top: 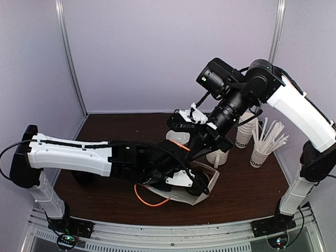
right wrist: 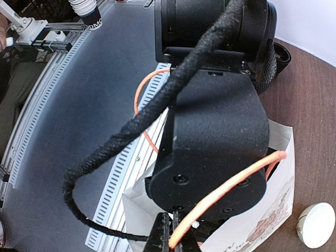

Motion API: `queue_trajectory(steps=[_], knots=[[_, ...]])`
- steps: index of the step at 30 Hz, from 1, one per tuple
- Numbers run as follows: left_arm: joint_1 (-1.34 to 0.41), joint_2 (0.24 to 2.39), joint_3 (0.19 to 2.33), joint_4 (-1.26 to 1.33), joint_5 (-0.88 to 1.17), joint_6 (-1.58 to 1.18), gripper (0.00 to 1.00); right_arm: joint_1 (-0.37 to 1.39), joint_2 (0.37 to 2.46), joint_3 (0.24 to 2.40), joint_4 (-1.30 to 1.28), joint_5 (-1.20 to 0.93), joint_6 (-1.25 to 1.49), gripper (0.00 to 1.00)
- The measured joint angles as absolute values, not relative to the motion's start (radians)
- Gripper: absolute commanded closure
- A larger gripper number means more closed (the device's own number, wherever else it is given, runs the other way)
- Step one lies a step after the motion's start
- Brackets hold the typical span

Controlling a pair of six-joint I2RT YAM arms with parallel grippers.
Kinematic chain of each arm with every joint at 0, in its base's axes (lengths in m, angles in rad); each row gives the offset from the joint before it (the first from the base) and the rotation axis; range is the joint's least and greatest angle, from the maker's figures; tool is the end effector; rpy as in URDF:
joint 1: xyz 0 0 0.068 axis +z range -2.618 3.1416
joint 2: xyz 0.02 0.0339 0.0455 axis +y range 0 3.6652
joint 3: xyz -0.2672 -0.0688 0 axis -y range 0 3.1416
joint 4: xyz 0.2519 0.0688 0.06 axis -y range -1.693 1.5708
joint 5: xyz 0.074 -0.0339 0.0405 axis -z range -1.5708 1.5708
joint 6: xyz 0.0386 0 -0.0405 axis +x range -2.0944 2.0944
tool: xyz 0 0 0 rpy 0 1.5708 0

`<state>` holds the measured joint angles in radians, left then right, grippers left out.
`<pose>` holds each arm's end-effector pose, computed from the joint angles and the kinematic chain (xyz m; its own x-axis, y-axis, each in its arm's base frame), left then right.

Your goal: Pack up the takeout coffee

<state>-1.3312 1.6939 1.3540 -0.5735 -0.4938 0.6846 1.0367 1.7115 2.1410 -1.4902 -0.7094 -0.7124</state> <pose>0.1071 -0.3612 0.2658 0.3519 0.9058 -0.2361 0.7282 -0.1064 0.6771 0.1372 0.2813 0.4474 0.1965 -0.6420 -0.7411 -0.9072 -0.4059 0.1111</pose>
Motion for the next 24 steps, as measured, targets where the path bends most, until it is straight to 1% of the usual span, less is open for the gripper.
queue_trajectory(steps=[5, 7, 9, 12, 17, 18, 19, 21, 24], knots=[[-1.327, 1.713, 1.354, -0.553, -0.494, 0.685, 0.42, 1.036, 1.711, 2.14, -1.499, -0.692, -0.713, 0.98], [-1.324, 1.721, 1.354, -0.544, -0.493, 0.685, 0.42, 1.036, 1.711, 2.139, -1.5, -0.684, -0.713, 0.96], [-1.32, 1.724, 1.354, -0.543, -0.493, 0.683, 0.42, 1.035, 1.711, 2.135, -1.5, -0.678, -0.714, 0.87], [-1.306, 1.729, 1.356, -0.545, -0.474, 0.674, 0.42, 1.032, 1.711, 2.134, -1.5, -0.67, -0.717, 0.63], [-1.253, 1.772, 1.412, -0.595, -0.398, 0.651, 0.42, 0.98, 1.71, 2.137, -1.516, -0.677, -0.73, 0.31], [-1.242, 1.787, 1.433, -0.607, -0.383, 0.646, 0.42, 0.956, 1.71, 2.141, -1.514, -0.683, -0.739, 0.26], [-1.23, 1.805, 1.463, -0.626, -0.364, 0.64, 0.42, 0.932, 1.71, 2.148, -1.512, -0.69, -0.737, 0.23], [-1.213, 1.835, 1.511, -0.657, -0.332, 0.626, 0.42, 0.881, 1.709, 2.166, -1.513, -0.704, -0.739, 0.19], [-1.192, 1.876, 1.574, -0.699, -0.293, 0.607, 0.42, 0.792, 1.698, 2.18, -1.515, -0.726, -0.759, 0.18]])
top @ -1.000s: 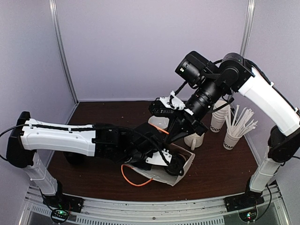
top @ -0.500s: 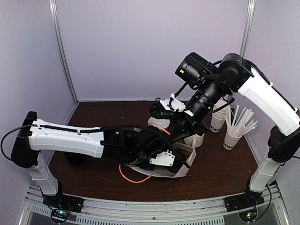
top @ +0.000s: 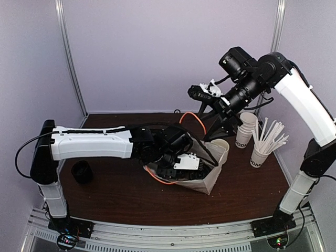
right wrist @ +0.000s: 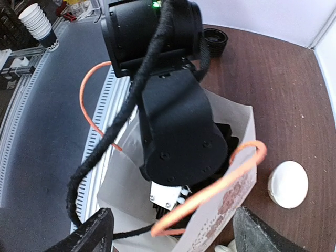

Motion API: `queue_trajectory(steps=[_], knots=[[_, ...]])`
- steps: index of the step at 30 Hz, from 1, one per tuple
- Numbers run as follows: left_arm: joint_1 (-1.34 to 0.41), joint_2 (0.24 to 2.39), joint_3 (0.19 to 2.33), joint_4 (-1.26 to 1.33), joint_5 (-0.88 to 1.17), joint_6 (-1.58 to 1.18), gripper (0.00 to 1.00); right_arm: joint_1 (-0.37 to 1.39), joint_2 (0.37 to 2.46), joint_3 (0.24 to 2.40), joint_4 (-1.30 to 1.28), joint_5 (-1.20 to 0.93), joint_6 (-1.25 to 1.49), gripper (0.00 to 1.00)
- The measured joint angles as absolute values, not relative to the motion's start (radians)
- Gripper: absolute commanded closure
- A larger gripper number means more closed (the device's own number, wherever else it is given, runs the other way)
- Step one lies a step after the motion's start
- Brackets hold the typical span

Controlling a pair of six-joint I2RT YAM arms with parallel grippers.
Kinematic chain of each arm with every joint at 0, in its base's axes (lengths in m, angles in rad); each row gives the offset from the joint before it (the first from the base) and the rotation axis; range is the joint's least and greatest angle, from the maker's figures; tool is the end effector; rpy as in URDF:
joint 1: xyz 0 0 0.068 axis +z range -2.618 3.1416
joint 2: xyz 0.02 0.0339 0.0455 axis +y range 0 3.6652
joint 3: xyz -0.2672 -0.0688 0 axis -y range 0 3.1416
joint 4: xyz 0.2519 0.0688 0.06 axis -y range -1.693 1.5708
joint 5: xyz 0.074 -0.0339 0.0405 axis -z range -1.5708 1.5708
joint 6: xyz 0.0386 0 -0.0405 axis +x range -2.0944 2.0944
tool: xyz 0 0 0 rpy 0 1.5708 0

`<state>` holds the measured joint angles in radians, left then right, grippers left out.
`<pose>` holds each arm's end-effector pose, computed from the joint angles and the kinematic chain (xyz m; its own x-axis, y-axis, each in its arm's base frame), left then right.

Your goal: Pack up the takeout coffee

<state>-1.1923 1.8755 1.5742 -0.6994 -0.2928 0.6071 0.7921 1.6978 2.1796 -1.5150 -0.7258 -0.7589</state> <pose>0.1650 -0.3847 0.2575 0.2192 0.9269 -0.3046 0.8609 -0.0368 0.5075 0.1938 0.2329 0.4601 0.0929 -0.6387 -0.7639 -0.9747 -0.2151 0.0613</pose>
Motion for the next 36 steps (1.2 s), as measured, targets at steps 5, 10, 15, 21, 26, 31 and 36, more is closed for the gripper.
queue_trajectory(steps=[5, 10, 15, 21, 26, 31, 36], knots=[[-1.168, 1.929, 1.667, -0.767, -0.245, 0.593, 0.41, 0.664, 1.654, 2.16, -1.519, -0.758, -0.774, 0.17], [-1.127, 2.02, 1.83, -0.879, -0.161, 0.568, 0.41, 0.536, 1.619, 2.111, -1.522, -0.828, -0.788, 0.17], [-1.083, 2.122, 2.003, -0.983, -0.062, 0.544, 0.39, 0.428, 1.62, 2.046, -1.514, -0.864, -0.794, 0.18], [-1.057, 2.207, 2.147, -1.073, -0.007, 0.527, 0.4, 0.332, 1.629, 2.004, -1.514, -0.898, -0.811, 0.19], [-1.033, 2.279, 2.267, -1.134, 0.047, 0.512, 0.46, 0.285, 1.632, 1.959, -1.52, -0.899, -0.823, 0.19], [-1.011, 2.337, 2.353, -1.163, 0.11, 0.503, 0.48, 0.273, 1.642, 1.937, -1.546, -0.897, -0.861, 0.19], [-1.004, 2.352, 2.366, -1.161, 0.138, 0.501, 0.49, 0.272, 1.642, 1.91, -1.568, -0.898, -0.892, 0.19]])
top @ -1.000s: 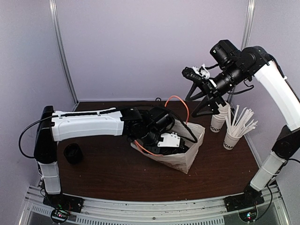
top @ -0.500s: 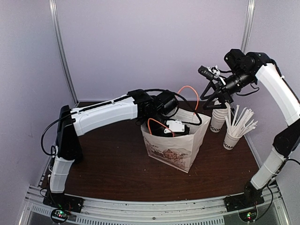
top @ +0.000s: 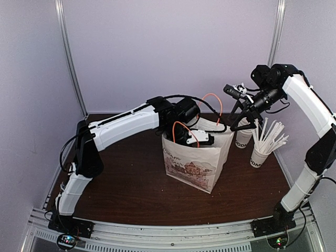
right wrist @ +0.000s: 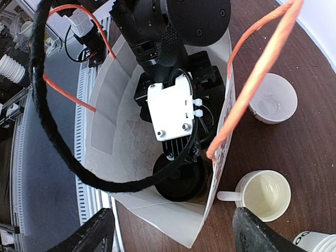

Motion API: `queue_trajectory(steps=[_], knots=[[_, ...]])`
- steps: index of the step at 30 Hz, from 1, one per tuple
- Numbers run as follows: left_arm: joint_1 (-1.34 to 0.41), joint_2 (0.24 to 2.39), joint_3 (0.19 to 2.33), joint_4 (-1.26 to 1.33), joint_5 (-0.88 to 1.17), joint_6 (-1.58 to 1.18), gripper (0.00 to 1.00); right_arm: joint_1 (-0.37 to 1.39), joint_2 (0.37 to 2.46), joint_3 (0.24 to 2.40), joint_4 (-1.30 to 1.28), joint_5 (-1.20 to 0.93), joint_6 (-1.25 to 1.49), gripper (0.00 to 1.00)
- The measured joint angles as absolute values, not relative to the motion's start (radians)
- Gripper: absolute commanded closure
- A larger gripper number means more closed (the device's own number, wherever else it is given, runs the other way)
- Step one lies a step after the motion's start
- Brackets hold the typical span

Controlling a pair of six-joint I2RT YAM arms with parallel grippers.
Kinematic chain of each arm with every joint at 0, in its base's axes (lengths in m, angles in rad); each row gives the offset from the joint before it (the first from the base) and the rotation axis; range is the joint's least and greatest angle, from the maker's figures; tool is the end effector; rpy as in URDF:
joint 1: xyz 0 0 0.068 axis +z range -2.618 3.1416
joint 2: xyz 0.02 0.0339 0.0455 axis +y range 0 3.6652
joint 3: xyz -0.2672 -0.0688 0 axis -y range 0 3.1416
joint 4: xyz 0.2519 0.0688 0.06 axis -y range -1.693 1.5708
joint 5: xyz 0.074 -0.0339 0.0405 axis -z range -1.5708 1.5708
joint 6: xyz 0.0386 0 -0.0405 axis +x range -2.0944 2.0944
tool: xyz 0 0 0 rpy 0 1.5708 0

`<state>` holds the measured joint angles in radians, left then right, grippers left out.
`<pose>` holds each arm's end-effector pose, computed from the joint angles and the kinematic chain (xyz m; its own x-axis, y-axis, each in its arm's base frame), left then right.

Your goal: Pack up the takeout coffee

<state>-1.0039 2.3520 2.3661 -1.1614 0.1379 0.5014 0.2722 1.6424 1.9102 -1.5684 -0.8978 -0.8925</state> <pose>0.2669 -0.4291 0.2645 -0.0131 0.9072 -0.4206 0.9946 0.0550 0.0876 0.2735 0.1077 0.4100 -0.2954 -0.5864 -0.7543 -0.9541 0.1398 0.2650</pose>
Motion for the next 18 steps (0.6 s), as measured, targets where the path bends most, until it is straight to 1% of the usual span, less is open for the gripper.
queue_trajectory(steps=[4, 6, 10, 11, 13, 18], knots=[[-1.005, 2.361, 2.371, -1.154, 0.139, 0.49, 0.48, 0.272, 1.642, 1.898, -1.582, -0.9, -0.903, 0.2], [-1.005, 2.364, 2.376, -1.154, 0.137, 0.48, 0.44, 0.272, 1.642, 1.898, -1.583, -0.903, -0.906, 0.2], [-1.008, 2.362, 2.377, -1.155, 0.127, 0.459, 0.41, 0.272, 1.642, 1.898, -1.583, -0.919, -0.905, 0.19], [-1.009, 2.36, 2.376, -1.156, 0.123, 0.455, 0.38, 0.272, 1.642, 1.899, -1.583, -0.921, -0.905, 0.2], [-1.011, 2.354, 2.369, -1.157, 0.114, 0.451, 0.25, 0.272, 1.642, 1.902, -1.583, -0.926, -0.902, 0.2], [-1.026, 2.322, 2.335, -1.159, 0.087, 0.44, 0.04, 0.272, 1.642, 1.916, -1.583, -0.929, -0.893, 0.19]])
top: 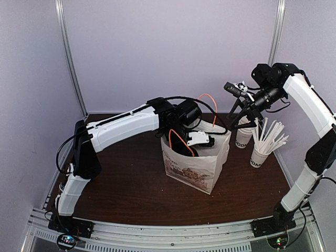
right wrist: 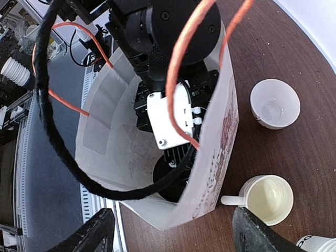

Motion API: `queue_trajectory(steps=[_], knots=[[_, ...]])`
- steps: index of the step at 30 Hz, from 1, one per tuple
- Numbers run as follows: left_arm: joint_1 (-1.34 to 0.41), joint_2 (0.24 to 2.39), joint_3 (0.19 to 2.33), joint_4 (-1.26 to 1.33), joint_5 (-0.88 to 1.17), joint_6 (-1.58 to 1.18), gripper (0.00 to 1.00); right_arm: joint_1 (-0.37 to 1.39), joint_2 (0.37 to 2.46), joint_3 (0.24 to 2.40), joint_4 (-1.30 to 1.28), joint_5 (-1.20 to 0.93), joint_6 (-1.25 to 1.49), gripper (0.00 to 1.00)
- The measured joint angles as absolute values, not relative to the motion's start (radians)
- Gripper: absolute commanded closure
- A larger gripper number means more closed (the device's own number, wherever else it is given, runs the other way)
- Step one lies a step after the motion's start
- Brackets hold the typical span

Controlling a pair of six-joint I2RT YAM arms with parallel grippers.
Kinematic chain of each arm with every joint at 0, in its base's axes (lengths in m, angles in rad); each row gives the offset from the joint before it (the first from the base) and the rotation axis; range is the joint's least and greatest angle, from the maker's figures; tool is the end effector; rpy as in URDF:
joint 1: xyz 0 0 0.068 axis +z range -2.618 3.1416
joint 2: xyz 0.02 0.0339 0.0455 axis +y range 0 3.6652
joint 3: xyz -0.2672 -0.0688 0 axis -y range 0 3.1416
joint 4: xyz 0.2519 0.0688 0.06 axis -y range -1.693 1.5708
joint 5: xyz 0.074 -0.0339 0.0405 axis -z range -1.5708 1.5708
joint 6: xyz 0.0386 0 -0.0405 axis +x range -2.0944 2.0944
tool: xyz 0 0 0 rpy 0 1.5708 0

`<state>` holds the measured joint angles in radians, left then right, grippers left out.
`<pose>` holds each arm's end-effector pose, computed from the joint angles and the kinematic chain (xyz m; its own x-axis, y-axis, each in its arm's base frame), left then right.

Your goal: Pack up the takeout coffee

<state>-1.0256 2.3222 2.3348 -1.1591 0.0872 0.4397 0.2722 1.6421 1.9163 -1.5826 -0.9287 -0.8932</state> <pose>0.2563 -0.4291 0.2694 -0.0572 0.9119 -0.4063 0.9888 0.1081 0.1034 0.2715 0.1079 0.4122 -0.3018 -0.5687 -0.7652 -0.9511 0.1243 0.2828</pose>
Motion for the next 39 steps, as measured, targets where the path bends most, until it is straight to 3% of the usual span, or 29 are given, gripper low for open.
queue_trajectory(steps=[11, 21, 39], knots=[[-1.041, 2.295, 2.331, -1.216, 0.086, 0.422, 0.02, 0.272, 1.639, 1.927, -1.582, -0.937, -0.882, 0.19], [-1.041, 2.232, 2.331, -1.277, 0.087, 0.389, 0.11, 0.281, 1.639, 1.927, -1.576, -0.994, -0.837, 0.21], [-1.046, 2.127, 2.351, -1.306, 0.096, 0.326, 0.07, 0.369, 1.637, 1.927, -1.539, -1.009, -0.785, 0.2]])
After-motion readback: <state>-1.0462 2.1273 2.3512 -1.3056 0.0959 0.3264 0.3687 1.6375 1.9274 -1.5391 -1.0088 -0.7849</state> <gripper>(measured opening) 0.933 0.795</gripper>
